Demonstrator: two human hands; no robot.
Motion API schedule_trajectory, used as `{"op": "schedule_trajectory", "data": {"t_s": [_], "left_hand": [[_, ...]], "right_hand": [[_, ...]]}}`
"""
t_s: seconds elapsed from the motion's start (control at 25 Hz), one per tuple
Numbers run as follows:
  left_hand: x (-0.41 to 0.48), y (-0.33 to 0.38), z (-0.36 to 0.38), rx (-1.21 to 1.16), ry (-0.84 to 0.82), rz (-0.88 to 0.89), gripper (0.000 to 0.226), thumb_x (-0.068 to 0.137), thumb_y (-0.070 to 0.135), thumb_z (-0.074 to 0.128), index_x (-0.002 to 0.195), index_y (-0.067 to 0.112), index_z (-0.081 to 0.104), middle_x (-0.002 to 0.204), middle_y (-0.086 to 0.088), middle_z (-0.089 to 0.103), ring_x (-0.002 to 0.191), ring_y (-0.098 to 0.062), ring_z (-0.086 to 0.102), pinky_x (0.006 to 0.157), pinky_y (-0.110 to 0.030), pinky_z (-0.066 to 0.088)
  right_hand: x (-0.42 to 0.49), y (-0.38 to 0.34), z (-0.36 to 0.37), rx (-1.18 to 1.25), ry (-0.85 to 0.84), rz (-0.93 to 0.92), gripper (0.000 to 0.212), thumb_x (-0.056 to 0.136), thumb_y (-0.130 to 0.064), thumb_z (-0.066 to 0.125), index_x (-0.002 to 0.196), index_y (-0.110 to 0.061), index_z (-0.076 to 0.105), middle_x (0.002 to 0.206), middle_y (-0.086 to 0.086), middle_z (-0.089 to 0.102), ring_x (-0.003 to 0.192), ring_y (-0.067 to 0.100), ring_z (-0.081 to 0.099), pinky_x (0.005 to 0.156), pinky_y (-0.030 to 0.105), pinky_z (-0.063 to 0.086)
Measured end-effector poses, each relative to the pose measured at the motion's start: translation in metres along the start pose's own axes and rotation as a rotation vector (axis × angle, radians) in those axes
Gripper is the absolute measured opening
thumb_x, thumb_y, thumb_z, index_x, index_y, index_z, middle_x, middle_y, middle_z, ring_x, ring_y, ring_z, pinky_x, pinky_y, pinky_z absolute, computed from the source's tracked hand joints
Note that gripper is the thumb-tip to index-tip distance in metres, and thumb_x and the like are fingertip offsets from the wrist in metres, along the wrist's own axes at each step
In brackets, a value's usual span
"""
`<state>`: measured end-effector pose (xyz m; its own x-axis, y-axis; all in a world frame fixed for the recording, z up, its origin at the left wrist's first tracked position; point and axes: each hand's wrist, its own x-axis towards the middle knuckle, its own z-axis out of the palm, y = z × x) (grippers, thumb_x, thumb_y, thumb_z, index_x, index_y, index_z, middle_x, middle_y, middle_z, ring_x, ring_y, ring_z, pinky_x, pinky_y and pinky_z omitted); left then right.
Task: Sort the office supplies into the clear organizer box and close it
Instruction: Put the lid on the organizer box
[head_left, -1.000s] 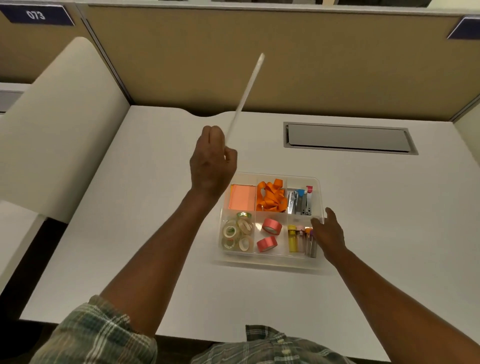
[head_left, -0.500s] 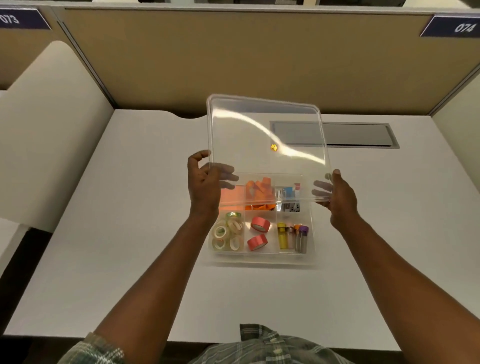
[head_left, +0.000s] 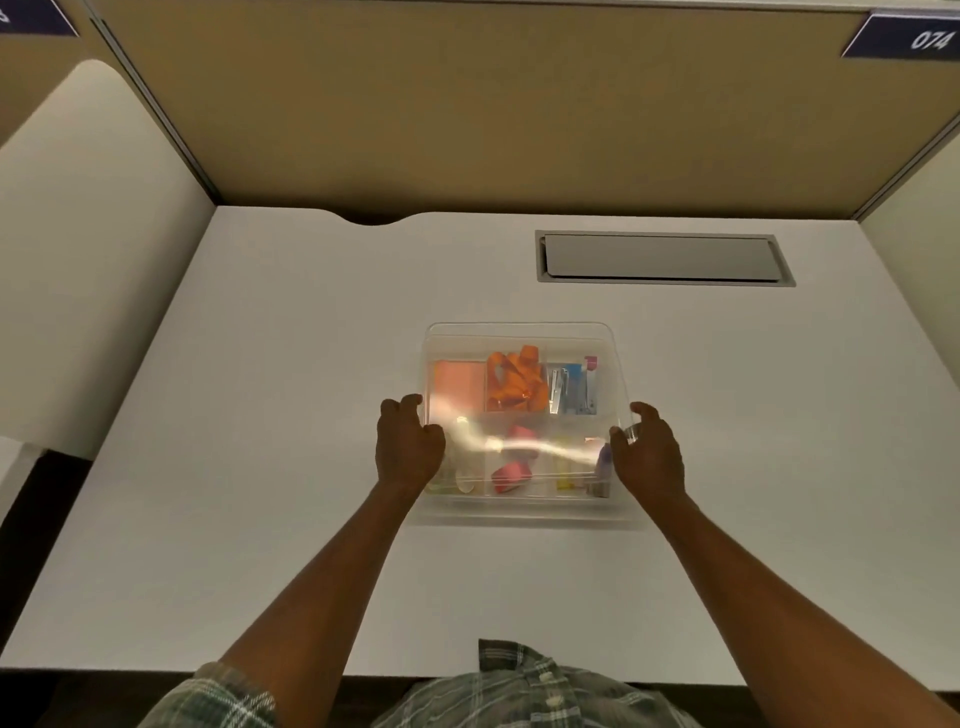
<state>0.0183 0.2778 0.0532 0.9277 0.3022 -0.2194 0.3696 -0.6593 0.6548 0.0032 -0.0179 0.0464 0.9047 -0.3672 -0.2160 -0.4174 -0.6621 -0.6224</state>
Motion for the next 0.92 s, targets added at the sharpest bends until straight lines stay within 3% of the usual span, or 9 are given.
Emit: {"op": "schedule_trajectory", "data": {"t_s": [0.2, 0.4, 0.64, 0.76, 0.92], "left_hand": [[0.005, -0.008, 0.000, 0.023, 0.007, 0.001, 0.056, 0.089, 0.024, 0.061, 0.141, 0.009, 0.045, 0.130, -0.019, 0.049, 0.118, -0.034, 0.054, 0.095, -0.045, 0.048], [0.021, 0.004, 0.002, 0.073, -0.125, -0.006, 0.060, 0.096, 0.038, 0.054, 0.146, 0.009, 0.038, 0.135, -0.023, 0.048, 0.123, -0.039, 0.052, 0.099, -0.043, 0.043], [0.032, 0.019, 0.001, 0.004, -0.151, -0.076, 0.062, 0.093, 0.038, 0.054, 0.146, 0.009, 0.037, 0.141, -0.022, 0.043, 0.127, -0.039, 0.048, 0.103, -0.045, 0.043], [0.036, 0.028, 0.002, 0.025, -0.153, -0.113, 0.064, 0.093, 0.039, 0.054, 0.144, 0.006, 0.036, 0.140, -0.022, 0.041, 0.127, -0.041, 0.046, 0.104, -0.047, 0.042], [0.049, 0.038, 0.002, -0.038, -0.161, -0.196, 0.063, 0.093, 0.043, 0.054, 0.145, 0.011, 0.038, 0.145, -0.018, 0.037, 0.133, -0.039, 0.040, 0.108, -0.049, 0.038]], "right_hand": [[0.001, 0.008, -0.002, 0.014, -0.086, 0.053, 0.064, 0.097, -0.039, 0.057, 0.151, -0.013, 0.034, 0.140, 0.017, 0.055, 0.125, 0.033, 0.056, 0.103, 0.043, 0.043], [0.001, -0.004, 0.005, 0.043, -0.272, 0.113, 0.080, 0.099, -0.047, 0.051, 0.158, -0.010, 0.013, 0.161, 0.017, 0.029, 0.145, 0.035, 0.034, 0.115, 0.044, 0.031], [0.003, -0.006, 0.001, 0.211, -0.167, 0.159, 0.062, 0.100, -0.033, 0.054, 0.154, -0.016, 0.030, 0.156, 0.013, 0.040, 0.141, 0.029, 0.042, 0.113, 0.041, 0.038], [0.008, -0.011, -0.002, 0.358, -0.082, 0.180, 0.047, 0.102, -0.019, 0.048, 0.148, -0.021, 0.041, 0.152, 0.007, 0.045, 0.131, 0.022, 0.050, 0.090, 0.023, 0.049], [0.021, -0.018, -0.006, 0.494, -0.026, 0.237, 0.042, 0.099, -0.010, 0.044, 0.138, -0.024, 0.053, 0.132, 0.009, 0.061, 0.102, 0.019, 0.057, 0.098, 0.042, 0.051]]}}
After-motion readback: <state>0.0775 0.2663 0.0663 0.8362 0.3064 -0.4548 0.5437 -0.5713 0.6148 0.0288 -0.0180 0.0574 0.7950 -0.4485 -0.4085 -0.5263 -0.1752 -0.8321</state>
